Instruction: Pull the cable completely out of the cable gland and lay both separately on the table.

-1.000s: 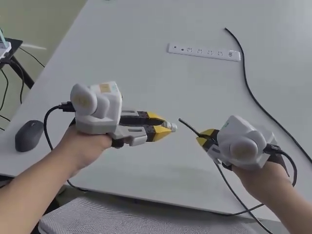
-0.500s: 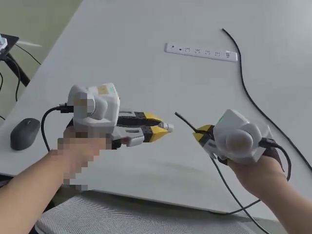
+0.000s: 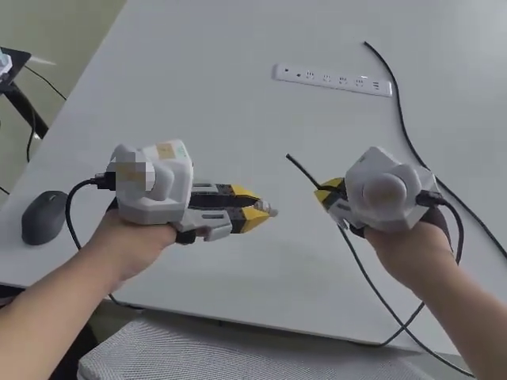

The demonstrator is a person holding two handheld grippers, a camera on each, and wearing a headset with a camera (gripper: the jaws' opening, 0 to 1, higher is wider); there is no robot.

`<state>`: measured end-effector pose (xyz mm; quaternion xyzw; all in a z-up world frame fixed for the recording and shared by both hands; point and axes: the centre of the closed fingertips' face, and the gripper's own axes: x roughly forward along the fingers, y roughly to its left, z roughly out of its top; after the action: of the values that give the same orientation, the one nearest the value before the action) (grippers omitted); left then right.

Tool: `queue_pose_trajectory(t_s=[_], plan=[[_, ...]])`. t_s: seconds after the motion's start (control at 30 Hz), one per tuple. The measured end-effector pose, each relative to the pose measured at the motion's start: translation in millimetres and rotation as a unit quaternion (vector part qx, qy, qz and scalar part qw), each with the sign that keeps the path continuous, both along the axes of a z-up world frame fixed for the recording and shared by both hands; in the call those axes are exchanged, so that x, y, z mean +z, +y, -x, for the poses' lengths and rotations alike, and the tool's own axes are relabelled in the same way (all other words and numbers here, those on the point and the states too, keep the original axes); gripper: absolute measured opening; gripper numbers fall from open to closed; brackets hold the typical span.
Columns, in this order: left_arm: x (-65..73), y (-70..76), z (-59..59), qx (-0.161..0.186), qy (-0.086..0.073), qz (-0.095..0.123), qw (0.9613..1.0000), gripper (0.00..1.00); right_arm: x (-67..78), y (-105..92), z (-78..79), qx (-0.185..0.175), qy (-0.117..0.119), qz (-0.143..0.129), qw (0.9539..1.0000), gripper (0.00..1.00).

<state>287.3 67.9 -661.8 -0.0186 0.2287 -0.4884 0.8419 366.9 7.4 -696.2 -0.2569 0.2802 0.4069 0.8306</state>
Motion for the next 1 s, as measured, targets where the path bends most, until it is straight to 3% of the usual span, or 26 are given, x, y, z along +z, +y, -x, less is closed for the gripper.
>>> queue_pose_trajectory(t_s=[0.33,0.6,0.8,1.0], plan=[[-12.3,17.8,5.9,-0.013,-0.009,-0.001,0.9999,0.15,-3.6,37.9,-23.6,0.011,-0.008,0.019,0.9997,0.0],[-31.7,31.8,11.3,-0.013,0.001,-0.001,0.9999,0.15,-13.8,76.5,-26.0,0.05,-0.012,0.038,0.9979,0.0],[-38.9,44.0,12.3,-0.011,-0.001,-0.002,0.9999,0.15,-22.7,110.7,-21.0,0.112,-0.022,0.066,0.9913,0.0],[-51.8,59.3,6.8,-0.006,0.003,-0.005,1.0,0.15,-39.1,136.2,-17.5,0.141,-0.013,0.072,0.9873,0.0]])
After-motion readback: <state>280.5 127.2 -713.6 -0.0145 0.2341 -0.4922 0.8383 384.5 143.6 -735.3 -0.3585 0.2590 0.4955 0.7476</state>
